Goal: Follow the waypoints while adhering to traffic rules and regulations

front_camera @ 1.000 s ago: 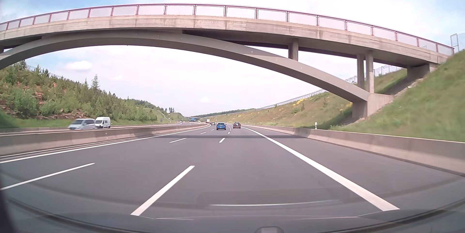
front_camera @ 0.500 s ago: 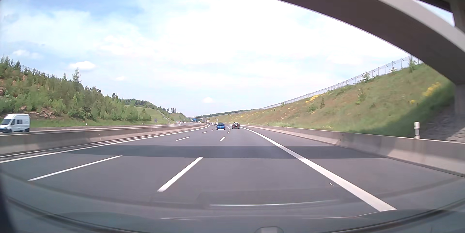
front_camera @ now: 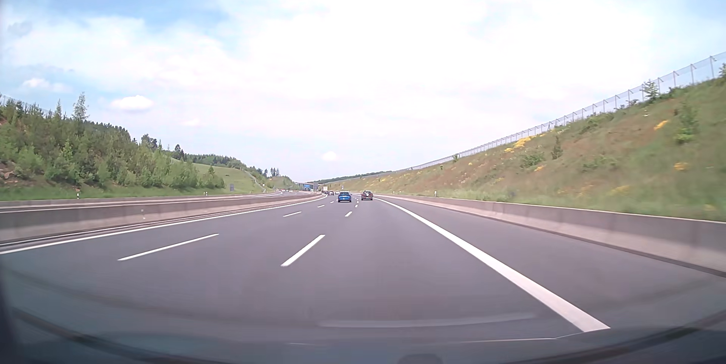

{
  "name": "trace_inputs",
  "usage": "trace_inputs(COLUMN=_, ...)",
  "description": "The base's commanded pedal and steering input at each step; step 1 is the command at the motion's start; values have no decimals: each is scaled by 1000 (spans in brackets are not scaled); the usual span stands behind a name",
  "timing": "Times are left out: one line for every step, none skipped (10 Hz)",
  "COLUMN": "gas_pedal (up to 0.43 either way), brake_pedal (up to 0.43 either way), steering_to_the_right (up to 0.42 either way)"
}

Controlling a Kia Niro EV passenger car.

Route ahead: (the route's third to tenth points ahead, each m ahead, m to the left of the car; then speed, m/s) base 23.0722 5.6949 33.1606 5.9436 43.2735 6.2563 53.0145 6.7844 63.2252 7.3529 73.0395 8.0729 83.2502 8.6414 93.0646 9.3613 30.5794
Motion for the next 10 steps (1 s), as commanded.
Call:
trace_inputs(gas_pedal=370, brake_pedal=0, steering_to_the_right=-7)
trace_inputs(gas_pedal=370, brake_pedal=0, steering_to_the_right=-7)
trace_inputs(gas_pedal=370, brake_pedal=0, steering_to_the_right=-6)
trace_inputs(gas_pedal=370, brake_pedal=0, steering_to_the_right=-6)
trace_inputs(gas_pedal=370, brake_pedal=0, steering_to_the_right=-6)
trace_inputs(gas_pedal=370, brake_pedal=0, steering_to_the_right=-6)
trace_inputs(gas_pedal=370, brake_pedal=0, steering_to_the_right=-6)
trace_inputs(gas_pedal=370, brake_pedal=0, steering_to_the_right=-6)
trace_inputs(gas_pedal=370, brake_pedal=0, steering_to_the_right=-6)
trace_inputs(gas_pedal=370, brake_pedal=0, steering_to_the_right=-6)
